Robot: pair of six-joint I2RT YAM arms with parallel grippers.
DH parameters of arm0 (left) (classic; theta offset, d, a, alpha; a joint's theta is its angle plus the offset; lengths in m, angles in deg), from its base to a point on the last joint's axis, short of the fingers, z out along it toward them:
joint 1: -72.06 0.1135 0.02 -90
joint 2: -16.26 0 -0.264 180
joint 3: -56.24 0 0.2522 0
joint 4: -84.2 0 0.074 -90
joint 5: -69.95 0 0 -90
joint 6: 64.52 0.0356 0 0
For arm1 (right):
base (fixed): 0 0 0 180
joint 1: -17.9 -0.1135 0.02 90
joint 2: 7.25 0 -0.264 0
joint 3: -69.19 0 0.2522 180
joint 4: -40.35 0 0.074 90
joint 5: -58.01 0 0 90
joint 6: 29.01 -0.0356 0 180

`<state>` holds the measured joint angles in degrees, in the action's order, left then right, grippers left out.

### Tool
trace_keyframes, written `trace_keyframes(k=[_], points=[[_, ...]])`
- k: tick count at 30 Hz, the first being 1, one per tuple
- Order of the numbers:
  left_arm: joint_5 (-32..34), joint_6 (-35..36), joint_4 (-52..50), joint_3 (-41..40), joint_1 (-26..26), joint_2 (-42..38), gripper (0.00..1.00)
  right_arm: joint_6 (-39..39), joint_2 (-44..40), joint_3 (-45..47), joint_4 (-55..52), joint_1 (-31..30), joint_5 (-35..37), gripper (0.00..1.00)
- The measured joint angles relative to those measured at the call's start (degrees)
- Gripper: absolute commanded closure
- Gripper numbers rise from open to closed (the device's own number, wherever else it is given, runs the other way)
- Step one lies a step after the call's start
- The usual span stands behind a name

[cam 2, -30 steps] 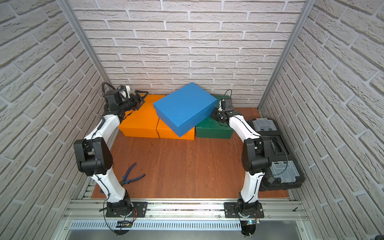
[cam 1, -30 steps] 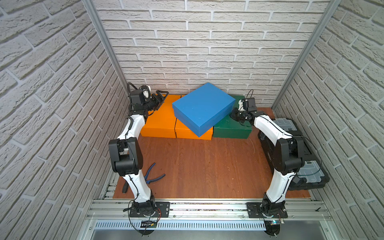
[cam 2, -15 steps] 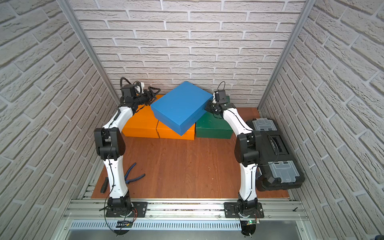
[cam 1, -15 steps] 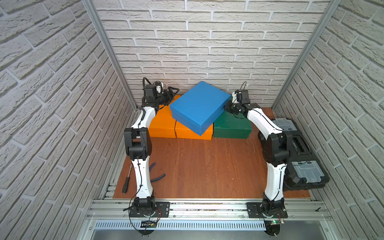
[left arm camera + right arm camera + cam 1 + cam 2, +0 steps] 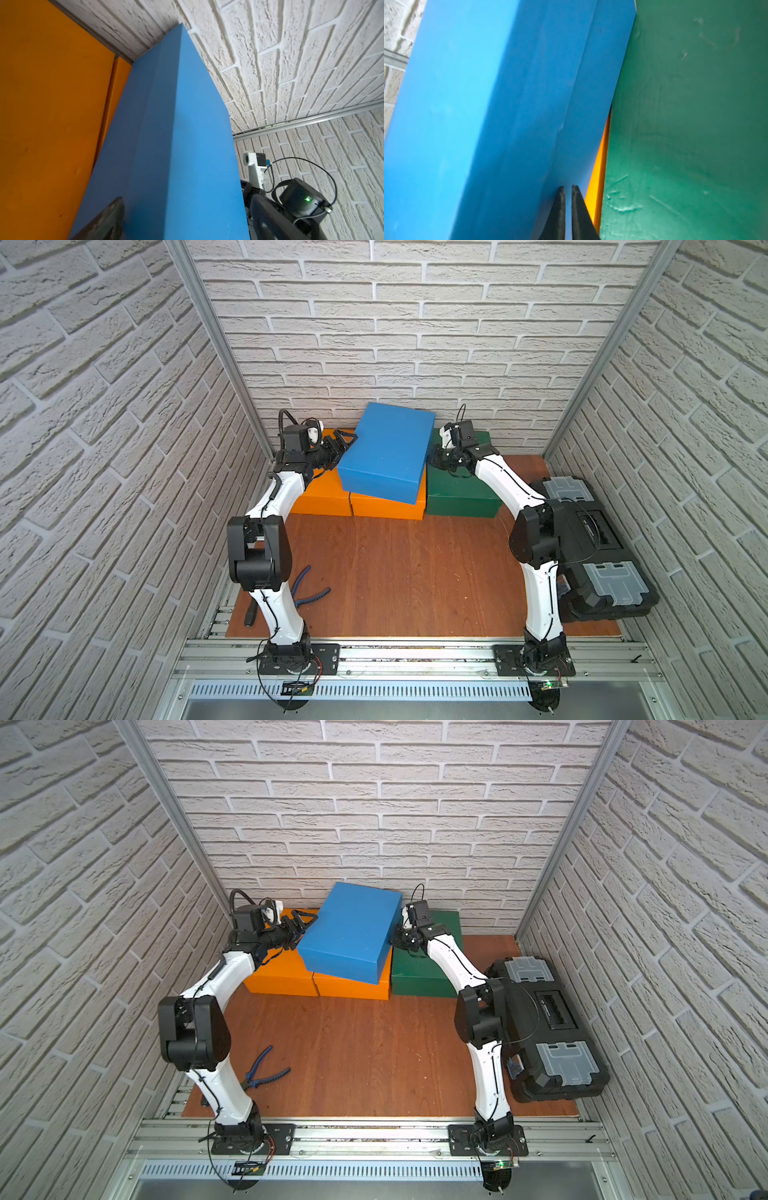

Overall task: Stack the shoeboxes
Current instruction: Adjust the shoebox.

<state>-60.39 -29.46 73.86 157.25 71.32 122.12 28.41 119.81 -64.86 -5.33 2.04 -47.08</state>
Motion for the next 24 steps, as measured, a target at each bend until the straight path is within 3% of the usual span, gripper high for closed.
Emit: trace_keyframes(k=[5, 14, 24], points=[[0.26, -0.98, 2.34, -3.28, -0.11, -0.07, 0.07, 0.48, -0.09, 1.2, -1.79, -0.28, 0.44, 0.9], [1.42, -1.7, 2.91, -5.55, -0.33, -1.36, 0.07, 1.14, -3.41, 11.96, 1.05, -0.55, 1.03, 0.91], [2.23, -1.68, 2.47, -5.68, -1.36, -3.67, 0.05, 2.29, -7.06, 16.39, 0.9, -0.92, 7.1, 0.91]])
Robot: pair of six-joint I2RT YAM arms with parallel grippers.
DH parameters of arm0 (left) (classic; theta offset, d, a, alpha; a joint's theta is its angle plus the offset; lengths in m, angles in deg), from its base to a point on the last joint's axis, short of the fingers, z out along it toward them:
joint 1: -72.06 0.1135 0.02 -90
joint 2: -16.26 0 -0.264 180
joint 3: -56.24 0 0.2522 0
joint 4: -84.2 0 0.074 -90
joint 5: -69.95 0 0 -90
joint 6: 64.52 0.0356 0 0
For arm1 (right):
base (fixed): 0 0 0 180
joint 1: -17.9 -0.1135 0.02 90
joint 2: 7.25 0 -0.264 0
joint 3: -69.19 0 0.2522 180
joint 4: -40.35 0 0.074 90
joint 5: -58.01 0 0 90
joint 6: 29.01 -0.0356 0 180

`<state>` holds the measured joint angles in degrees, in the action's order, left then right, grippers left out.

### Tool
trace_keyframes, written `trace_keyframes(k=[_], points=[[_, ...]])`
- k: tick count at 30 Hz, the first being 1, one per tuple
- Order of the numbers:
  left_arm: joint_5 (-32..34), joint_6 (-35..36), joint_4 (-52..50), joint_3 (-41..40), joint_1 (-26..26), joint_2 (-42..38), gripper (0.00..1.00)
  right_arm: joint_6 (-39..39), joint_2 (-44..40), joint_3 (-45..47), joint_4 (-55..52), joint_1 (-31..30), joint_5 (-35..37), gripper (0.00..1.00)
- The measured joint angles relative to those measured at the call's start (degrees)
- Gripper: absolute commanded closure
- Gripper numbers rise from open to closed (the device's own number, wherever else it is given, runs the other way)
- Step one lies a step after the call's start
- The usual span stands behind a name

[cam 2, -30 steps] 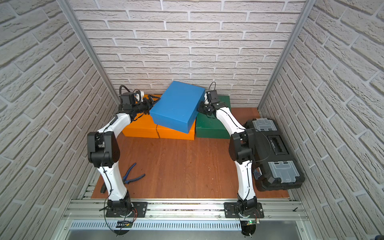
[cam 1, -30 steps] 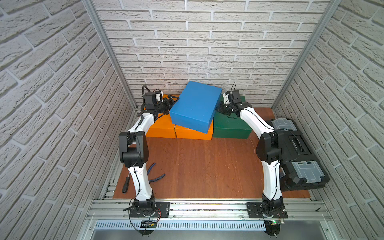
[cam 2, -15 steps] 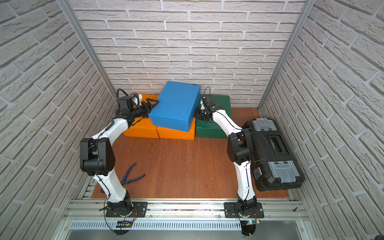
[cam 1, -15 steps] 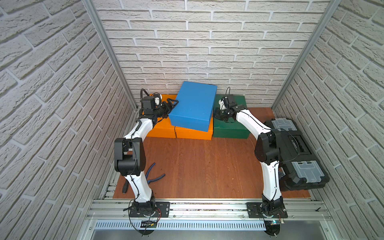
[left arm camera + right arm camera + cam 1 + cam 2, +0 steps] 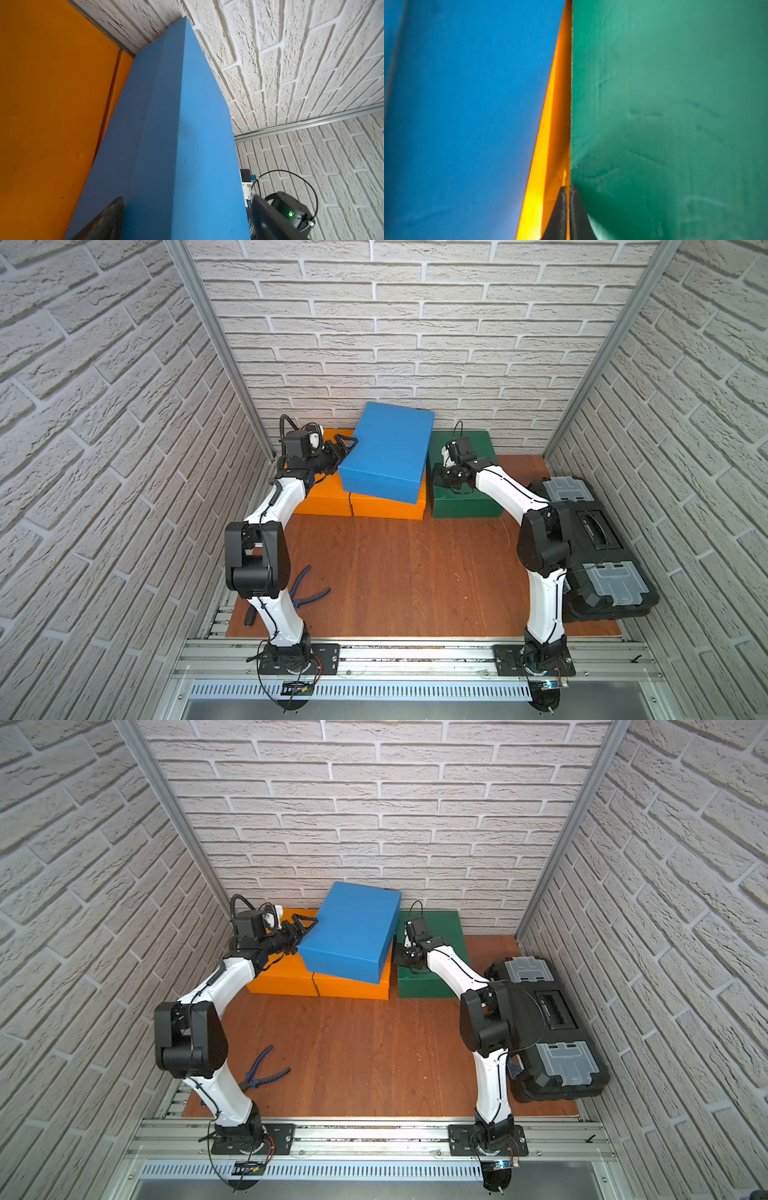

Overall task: Stack the shoeboxes
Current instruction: Adjust the shoebox.

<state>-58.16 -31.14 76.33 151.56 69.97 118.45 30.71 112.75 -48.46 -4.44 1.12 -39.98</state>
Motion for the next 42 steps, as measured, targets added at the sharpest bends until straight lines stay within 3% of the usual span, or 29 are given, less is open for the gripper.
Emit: trace_keyframes(k=[12, 26, 36, 42], points=[[0.5, 0.55, -1.68, -1.4, -3.37, -3.82, 0.04, 0.0, -3.52, 3.21, -1.42, 0.07, 1.36, 0.91], [6.14, 4.11, -7.15, -10.4, -2.03, -10.43, 0.06, -1.05, -3.67, 4.13, -0.37, 1.55, -1.64, 0.91], [13.49, 6.6, -14.45, -10.4, -0.83, -10.58, 0.49, -1.05, -5.53, 4.28, 0.0, 2.21, -2.21, 0.92], [14.1, 6.88, -15.78, -9.7, -0.98, -6.75, 0.81, -1.44, -5.57, 4.7, 0.31, 2.21, -2.4, 0.92]])
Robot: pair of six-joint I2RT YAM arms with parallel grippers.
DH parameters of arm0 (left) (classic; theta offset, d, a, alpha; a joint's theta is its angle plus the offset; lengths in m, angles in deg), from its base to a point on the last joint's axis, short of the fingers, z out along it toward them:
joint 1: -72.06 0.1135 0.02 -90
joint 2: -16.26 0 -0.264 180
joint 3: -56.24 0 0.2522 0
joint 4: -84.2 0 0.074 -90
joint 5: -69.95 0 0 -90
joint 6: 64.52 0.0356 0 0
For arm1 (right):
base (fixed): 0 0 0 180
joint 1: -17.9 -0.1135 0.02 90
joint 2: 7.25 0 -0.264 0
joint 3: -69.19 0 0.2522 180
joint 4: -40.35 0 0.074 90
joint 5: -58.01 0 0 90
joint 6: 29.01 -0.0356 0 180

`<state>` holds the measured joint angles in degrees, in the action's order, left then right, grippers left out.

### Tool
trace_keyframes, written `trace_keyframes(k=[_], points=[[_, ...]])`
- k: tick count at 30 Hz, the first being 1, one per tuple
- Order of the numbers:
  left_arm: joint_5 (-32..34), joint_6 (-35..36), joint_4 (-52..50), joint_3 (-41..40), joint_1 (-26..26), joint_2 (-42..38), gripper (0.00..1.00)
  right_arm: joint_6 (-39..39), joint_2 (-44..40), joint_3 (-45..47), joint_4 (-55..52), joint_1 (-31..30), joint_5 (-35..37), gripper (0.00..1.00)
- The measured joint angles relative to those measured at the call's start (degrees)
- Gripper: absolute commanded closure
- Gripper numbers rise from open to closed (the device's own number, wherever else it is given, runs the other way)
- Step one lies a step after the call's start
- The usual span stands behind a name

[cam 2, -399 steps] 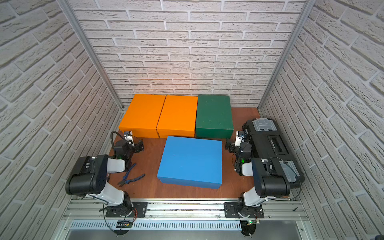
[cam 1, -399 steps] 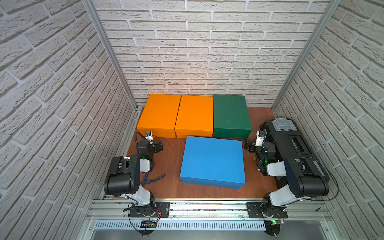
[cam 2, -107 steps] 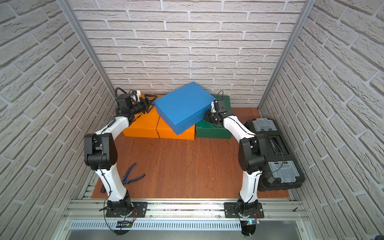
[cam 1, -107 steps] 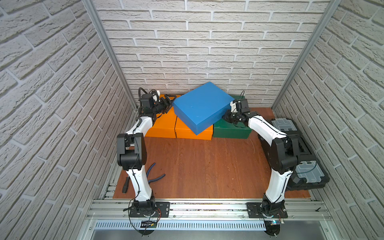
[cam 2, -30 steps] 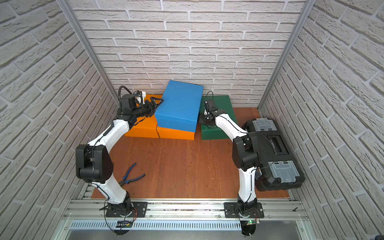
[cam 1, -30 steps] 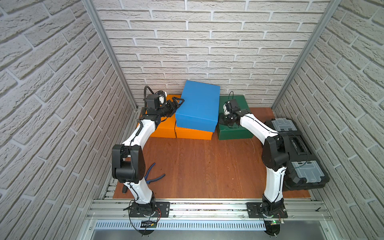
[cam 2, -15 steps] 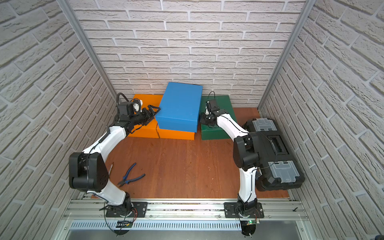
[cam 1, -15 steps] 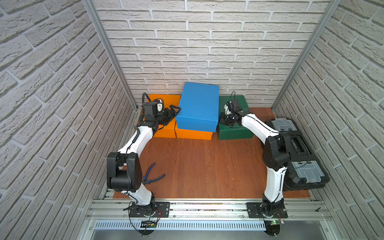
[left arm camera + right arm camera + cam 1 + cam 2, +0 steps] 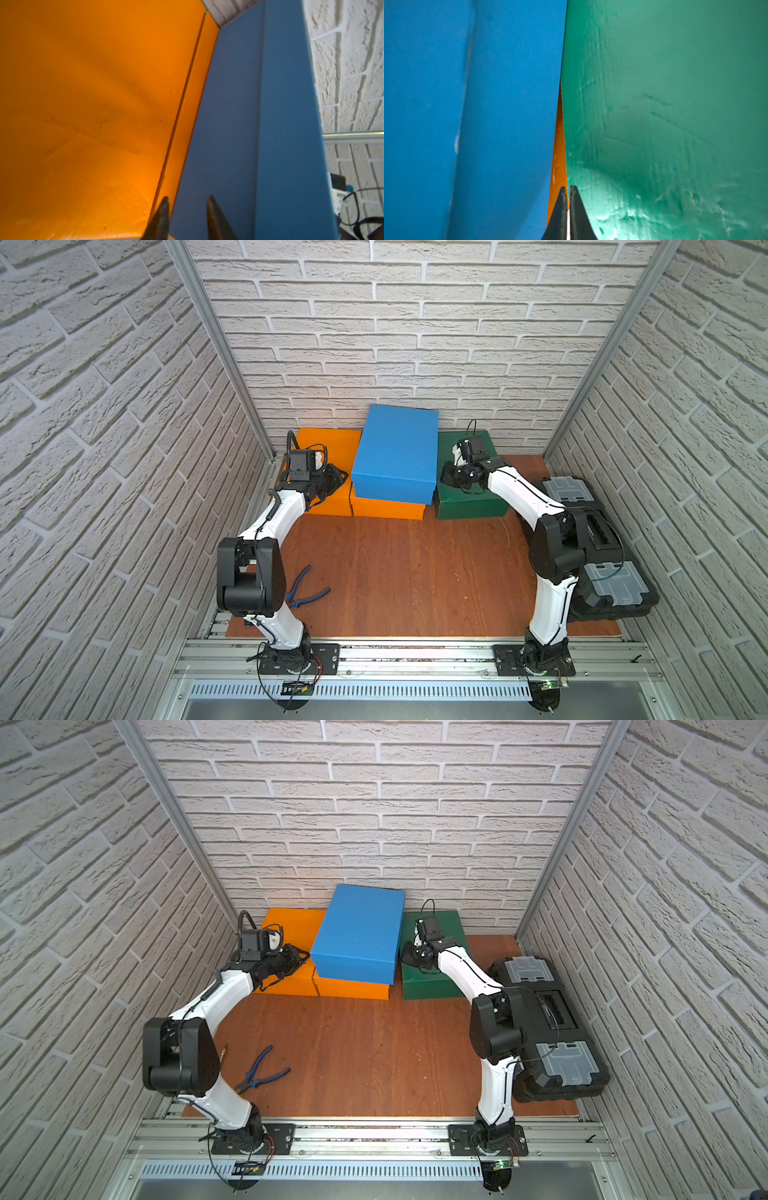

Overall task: Stack the shoeboxes
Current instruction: Adjust the shoebox.

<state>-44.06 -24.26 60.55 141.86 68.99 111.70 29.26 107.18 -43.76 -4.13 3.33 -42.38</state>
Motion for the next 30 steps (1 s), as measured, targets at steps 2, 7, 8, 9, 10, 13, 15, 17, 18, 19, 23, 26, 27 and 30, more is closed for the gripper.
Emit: trace_keyframes(k=[2, 7, 8, 9, 10, 13, 15, 17, 18, 19, 23, 26, 27, 30], points=[[-0.02, -0.13, 0.02, 0.0, -0.2, 1.29, 0.86, -0.02, 0.0, 0.37, 0.04, 0.0, 0.0, 0.92], [0.04, -0.39, -0.68, 1.09, -0.92, 4.04, 0.91, -0.04, 0.0, 0.5, 0.07, 0.0, 0.0, 0.91], [0.09, -0.39, -0.79, 1.46, -1.16, 4.46, 0.91, -0.04, 0.0, 0.5, 0.07, 0.0, 0.02, 0.92], [0.17, -0.37, -1.09, 2.05, -1.46, 4.85, 0.92, -0.04, 0.0, 0.5, 0.07, 0.0, 0.02, 0.92], [0.31, -0.33, -1.36, 2.67, -1.77, 5.18, 0.92, -0.07, 0.0, 0.5, 0.07, 0.0, 0.0, 0.92], [0.79, 0.07, -2.36, 3.98, -2.51, 5.77, 0.92, -0.44, 0.0, 0.5, 0.07, 0.0, 0.0, 0.92], [1.33, 0.28, -3.06, 4.5, -2.82, 6.05, 0.92, -0.59, 0.0, 0.5, 0.07, 0.0, 0.0, 0.92], [2.38, 0.68, -4.37, 4.94, -3.15, 6.38, 0.92, -0.63, 0.0, 0.5, 0.07, 0.0, 0.0, 0.92], [3.08, 0.83, -5.22, 5.09, -3.32, 6.56, 0.92, -0.63, 0.0, 0.5, 0.07, 0.0, 0.0, 0.92], [3.67, 0.98, -6.25, 5.27, -3.39, 6.71, 0.92, -0.61, 0.0, 0.5, 0.07, 0.0, 0.0, 0.91], [5.99, 1.57, -9.53, 6.16, -3.76, 7.43, 0.93, -0.59, 0.0, 0.5, 0.04, 0.0, 0.02, 0.91], [8.46, 2.23, -12.46, 7.69, -4.13, 7.5, 0.93, -0.59, 0.0, 0.5, 0.04, 0.0, 0.02, 0.91], [9.44, 2.54, -13.27, 7.96, -4.22, 7.5, 0.93, -0.59, 0.0, 0.5, 0.04, 0.02, 0.04, 0.91], [11.85, 3.39, -15.47, 8.7, -4.55, 7.5, 0.93, -0.57, 0.0, 0.5, 0.02, 0.11, 0.04, 0.91]])
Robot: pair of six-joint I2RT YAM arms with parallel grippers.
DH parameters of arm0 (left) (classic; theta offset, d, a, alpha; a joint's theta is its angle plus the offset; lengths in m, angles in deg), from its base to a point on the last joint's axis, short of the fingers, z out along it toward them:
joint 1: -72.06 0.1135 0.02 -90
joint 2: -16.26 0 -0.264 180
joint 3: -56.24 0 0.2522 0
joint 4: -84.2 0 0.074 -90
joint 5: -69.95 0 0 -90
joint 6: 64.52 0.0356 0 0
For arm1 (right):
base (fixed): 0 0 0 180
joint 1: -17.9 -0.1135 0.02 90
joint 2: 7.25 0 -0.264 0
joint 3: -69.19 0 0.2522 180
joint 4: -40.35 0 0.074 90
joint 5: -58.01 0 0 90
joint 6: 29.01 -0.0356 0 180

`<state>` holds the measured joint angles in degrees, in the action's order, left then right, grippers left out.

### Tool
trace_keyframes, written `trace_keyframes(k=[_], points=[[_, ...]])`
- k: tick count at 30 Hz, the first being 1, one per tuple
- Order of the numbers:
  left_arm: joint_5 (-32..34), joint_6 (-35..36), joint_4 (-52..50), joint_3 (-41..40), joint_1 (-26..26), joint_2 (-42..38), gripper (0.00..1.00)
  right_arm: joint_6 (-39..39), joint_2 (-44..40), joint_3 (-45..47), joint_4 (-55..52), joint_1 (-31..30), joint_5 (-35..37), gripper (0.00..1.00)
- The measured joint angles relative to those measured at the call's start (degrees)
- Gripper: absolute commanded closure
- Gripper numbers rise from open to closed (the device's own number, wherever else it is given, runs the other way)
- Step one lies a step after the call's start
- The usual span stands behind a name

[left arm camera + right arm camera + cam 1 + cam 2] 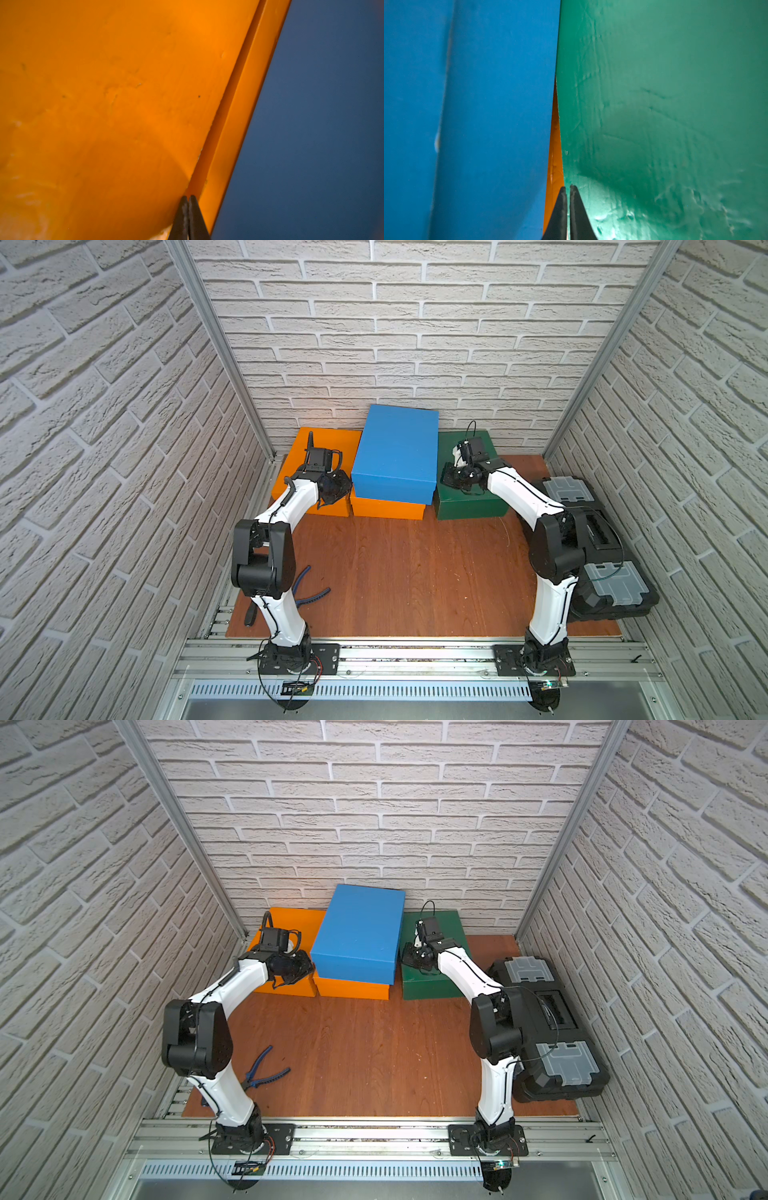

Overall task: Stack the shoeboxes
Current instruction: Adjust the shoebox.

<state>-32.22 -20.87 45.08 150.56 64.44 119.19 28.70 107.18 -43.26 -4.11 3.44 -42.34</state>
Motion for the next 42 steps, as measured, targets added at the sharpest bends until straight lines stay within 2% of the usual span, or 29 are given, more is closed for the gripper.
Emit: trace_keyframes(k=[7, 17, 30, 42], points=[[3.13, 1.14, -2.51, 0.68, -0.72, 0.0, 0.92, 0.17, 0.0, 0.0, -0.02, 0.07, 0.04, 0.92], [4.35, 1.64, -4.52, 3.85, -3.72, 1.22, 0.92, 0.2, 0.04, 0.04, -0.13, -0.74, -0.24, 0.92], [5.84, 1.79, -4.46, 2.99, -3.72, 0.9, 0.92, -0.31, 0.11, 3.52, 3.17, -0.92, -3.17, 0.91], [6.4, 1.79, -4.72, 0.28, -3.15, 0.42, 0.92, -0.31, 3.28, -0.85, 2.01, -3.04, -3.67, 0.91]])
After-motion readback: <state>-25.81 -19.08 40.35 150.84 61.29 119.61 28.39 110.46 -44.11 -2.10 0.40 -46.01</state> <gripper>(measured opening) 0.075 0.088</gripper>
